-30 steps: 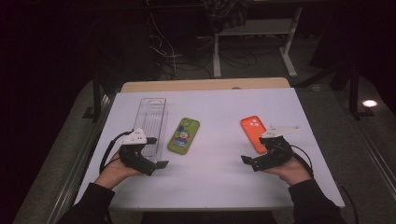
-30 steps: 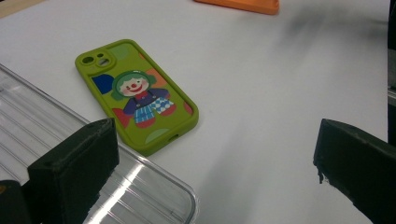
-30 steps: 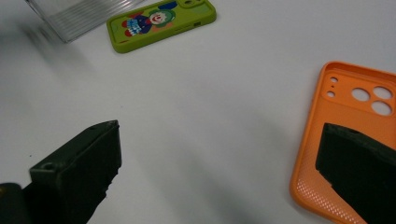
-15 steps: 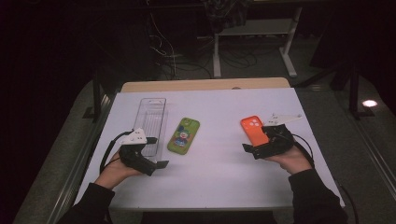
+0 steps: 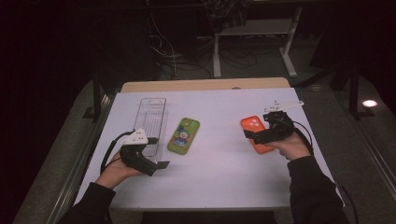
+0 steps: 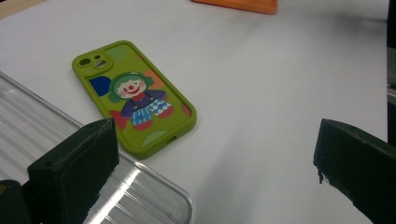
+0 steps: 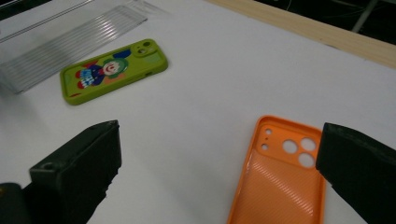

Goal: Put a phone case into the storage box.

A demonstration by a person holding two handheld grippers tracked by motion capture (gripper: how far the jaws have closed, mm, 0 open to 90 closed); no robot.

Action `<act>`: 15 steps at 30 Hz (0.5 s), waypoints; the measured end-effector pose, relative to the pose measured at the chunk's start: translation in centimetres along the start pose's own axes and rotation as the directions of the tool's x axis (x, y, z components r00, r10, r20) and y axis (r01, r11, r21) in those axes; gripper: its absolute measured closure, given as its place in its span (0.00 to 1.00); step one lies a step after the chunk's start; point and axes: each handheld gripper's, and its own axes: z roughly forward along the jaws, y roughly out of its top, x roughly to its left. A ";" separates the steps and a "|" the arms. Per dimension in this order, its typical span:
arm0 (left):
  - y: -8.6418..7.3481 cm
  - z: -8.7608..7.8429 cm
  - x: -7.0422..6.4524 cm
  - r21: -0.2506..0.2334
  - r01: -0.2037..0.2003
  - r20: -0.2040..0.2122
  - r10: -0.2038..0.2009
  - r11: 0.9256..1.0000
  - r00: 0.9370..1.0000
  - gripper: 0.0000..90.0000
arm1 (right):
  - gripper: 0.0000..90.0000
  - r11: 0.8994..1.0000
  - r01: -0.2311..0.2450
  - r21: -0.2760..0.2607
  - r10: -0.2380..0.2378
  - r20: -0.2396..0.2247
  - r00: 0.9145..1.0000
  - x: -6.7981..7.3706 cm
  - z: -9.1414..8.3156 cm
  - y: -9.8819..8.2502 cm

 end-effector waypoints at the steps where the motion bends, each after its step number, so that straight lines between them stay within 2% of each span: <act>1: 0.0 -0.1 0.0 0.001 -0.003 -0.003 0.003 1.000 1.000 0.00 | 0.00 1.000 0.004 -0.002 -0.004 0.007 1.000 -0.2 0.2 0.2; 9: 0.0 0.0 0.1 0.008 -0.007 -0.002 0.007 1.000 1.000 0.00 | 0.00 1.000 -0.018 0.017 0.017 0.035 0.999 -1.3 1.2 1.3; 12: 0.0 0.0 0.1 0.004 -0.006 -0.001 0.006 1.000 1.000 0.00 | 0.00 0.999 -0.039 -0.006 0.039 0.065 0.997 -2.1 1.6 1.7; 15: 0.0 0.1 0.1 0.005 -0.003 0.001 0.003 1.000 1.000 0.00 | 0.00 0.999 -0.044 -0.004 0.045 0.081 0.996 -2.4 2.0 1.9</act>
